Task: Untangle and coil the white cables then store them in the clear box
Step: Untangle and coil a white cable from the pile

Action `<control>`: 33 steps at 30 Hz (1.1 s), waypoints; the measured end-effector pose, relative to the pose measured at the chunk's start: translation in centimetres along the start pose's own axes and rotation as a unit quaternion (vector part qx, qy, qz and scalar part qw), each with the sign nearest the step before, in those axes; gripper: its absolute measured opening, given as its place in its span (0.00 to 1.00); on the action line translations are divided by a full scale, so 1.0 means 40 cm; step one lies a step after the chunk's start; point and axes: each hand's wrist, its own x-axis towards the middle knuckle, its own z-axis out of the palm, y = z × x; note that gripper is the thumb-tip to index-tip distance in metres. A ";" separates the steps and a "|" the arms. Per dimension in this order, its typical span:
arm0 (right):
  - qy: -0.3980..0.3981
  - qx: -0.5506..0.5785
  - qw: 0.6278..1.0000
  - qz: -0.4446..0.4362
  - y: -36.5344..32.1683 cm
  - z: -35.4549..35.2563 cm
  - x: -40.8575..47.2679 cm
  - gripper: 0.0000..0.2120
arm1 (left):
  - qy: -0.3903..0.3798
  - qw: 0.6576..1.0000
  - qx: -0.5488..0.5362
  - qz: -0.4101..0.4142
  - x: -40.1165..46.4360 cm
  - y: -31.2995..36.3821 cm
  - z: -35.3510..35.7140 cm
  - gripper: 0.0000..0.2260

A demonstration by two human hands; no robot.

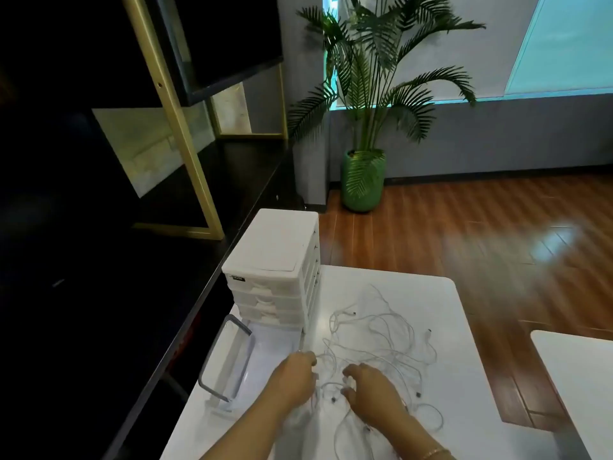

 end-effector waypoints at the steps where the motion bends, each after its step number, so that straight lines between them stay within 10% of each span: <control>1: -0.012 -0.002 1.000 0.004 0.000 0.011 0.004 0.18 | -0.008 1.000 0.001 -0.006 0.004 -0.006 0.014 0.13; 18: 0.035 0.123 0.990 -0.057 0.056 0.032 0.081 0.12 | -0.054 0.996 -0.030 -0.064 0.080 -0.037 0.092 0.12; 33: 0.190 0.186 0.964 -0.013 0.126 0.083 0.056 0.12 | 0.089 0.989 -0.102 0.058 0.075 -0.067 0.124 0.10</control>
